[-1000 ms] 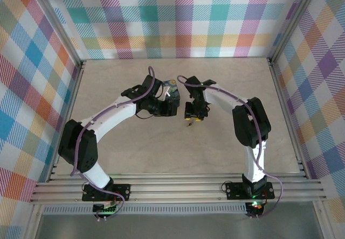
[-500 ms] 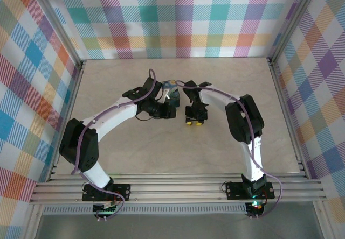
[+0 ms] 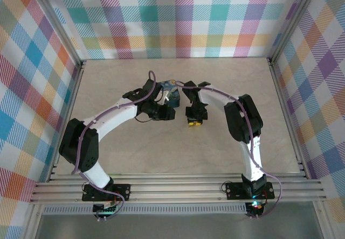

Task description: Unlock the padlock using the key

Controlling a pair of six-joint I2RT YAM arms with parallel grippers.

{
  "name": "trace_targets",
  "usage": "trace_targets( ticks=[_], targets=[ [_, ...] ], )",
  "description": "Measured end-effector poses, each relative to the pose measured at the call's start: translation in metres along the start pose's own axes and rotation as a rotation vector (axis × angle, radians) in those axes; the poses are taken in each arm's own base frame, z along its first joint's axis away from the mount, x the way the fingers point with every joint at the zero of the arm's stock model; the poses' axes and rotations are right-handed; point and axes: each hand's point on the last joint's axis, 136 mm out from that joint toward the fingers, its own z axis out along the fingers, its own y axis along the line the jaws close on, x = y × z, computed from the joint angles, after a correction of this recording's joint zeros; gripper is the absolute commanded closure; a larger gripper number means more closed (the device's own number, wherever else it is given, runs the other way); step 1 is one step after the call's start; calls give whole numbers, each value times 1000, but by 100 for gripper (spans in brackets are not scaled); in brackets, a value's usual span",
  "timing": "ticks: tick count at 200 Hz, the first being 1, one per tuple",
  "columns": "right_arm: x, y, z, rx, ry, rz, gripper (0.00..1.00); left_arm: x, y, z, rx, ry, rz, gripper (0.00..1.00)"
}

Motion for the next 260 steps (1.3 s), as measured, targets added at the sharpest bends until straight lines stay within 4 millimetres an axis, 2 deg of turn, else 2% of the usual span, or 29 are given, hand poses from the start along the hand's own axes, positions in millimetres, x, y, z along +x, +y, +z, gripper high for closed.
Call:
trace_targets(
  ticks=[40, 102, 154, 180, 215, 260],
  targets=[
    [6, 8, 0, -47, 31, -25, 100, 3, 2, 1, -4, 8, -4, 68],
    [16, 19, 0, -147, 33, -127, 100, 13, 6, -3, -5, 7, -14, 69],
    [23, 24, -3, -209, -21, -262, 100, 9, 16, -6, 19, -53, -141, 69],
    [19, 31, -14, -244, -74, -333, 100, 4, 23, -3, 37, -86, -252, 69],
    [14, 44, -43, -318, -177, -416, 100, 2, 24, 2, 81, -137, -407, 69],
    [17, 61, -67, -422, -247, -500, 100, -13, 20, -10, 138, -242, -523, 68]
  ],
)
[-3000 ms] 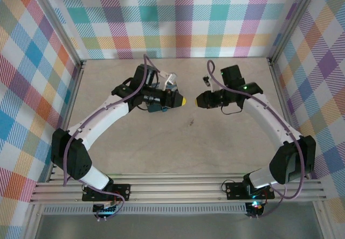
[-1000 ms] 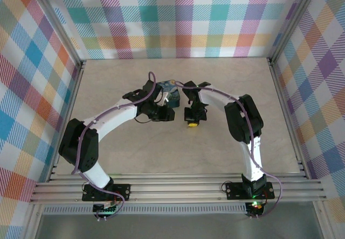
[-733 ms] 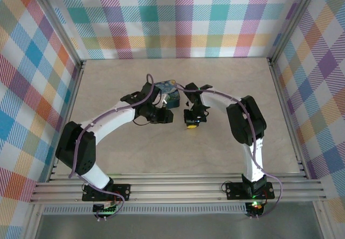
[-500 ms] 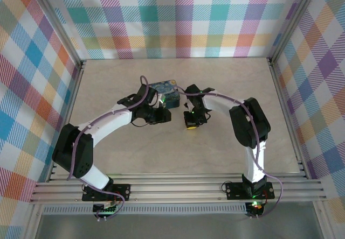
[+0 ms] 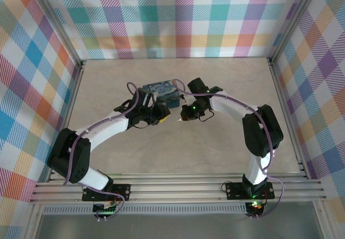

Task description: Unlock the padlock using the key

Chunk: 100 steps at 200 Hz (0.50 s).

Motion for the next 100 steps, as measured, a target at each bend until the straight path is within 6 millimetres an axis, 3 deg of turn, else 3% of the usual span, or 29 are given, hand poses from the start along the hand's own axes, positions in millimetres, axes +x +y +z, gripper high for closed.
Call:
trace_targets(
  ticks=[43, 100],
  targets=[
    [-2, 19, -11, -88, -22, -33, 100, -7, -10, 0, 82, -50, -9, 69],
    [-4, 37, -19, -172, -32, -25, 100, -8, -30, 3, 145, -31, 106, 69]
  ],
)
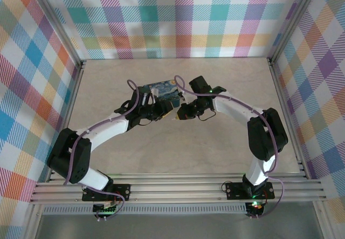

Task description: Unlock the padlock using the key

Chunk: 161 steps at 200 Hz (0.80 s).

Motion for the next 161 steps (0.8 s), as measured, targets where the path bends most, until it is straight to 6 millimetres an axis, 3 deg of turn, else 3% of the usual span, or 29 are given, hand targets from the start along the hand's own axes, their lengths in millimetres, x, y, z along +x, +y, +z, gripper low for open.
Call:
trace_targets(
  ticks=[103, 161],
  targets=[
    [0, 14, -13, -34, -15, 15, 100, 9, -18, 15, 31, 64, 113, 69],
    [2, 14, -14, -36, -8, 20, 100, 13, -16, 15, 18, 89, 143, 100]
  ],
)
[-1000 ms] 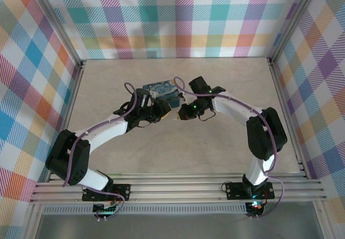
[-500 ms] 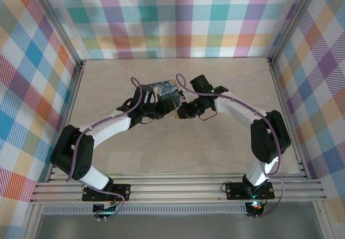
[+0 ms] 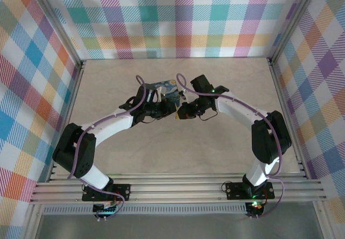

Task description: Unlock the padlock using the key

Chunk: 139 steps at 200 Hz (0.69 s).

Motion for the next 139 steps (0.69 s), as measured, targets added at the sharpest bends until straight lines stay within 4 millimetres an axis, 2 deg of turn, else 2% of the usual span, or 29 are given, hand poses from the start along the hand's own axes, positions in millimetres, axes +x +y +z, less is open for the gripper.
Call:
trace_targets(
  ticks=[21, 31, 46, 61, 91, 139],
  targets=[
    [1, 1, -1, 1, 1, 2, 100, 0, 1, 0, -4, 3, 21, 100],
    [0, 1, -2, 1, -1, 4, 88, 0, 0, -1, -5, 5, 37, 100],
    [-1, 4, -5, -2, -11, 15, 66, -2, -5, -3, -8, 13, 78, 100],
    [-3, 10, -13, -9, -40, -5, 56, -5, -14, -6, -2, 21, 136, 100],
    [0, 29, -49, -60, -143, -44, 54, -16, -41, -18, 46, 35, 275, 100],
    [-1, 55, -132, -211, -377, -66, 58, -28, -98, -54, 204, 96, 450, 100]
  ],
)
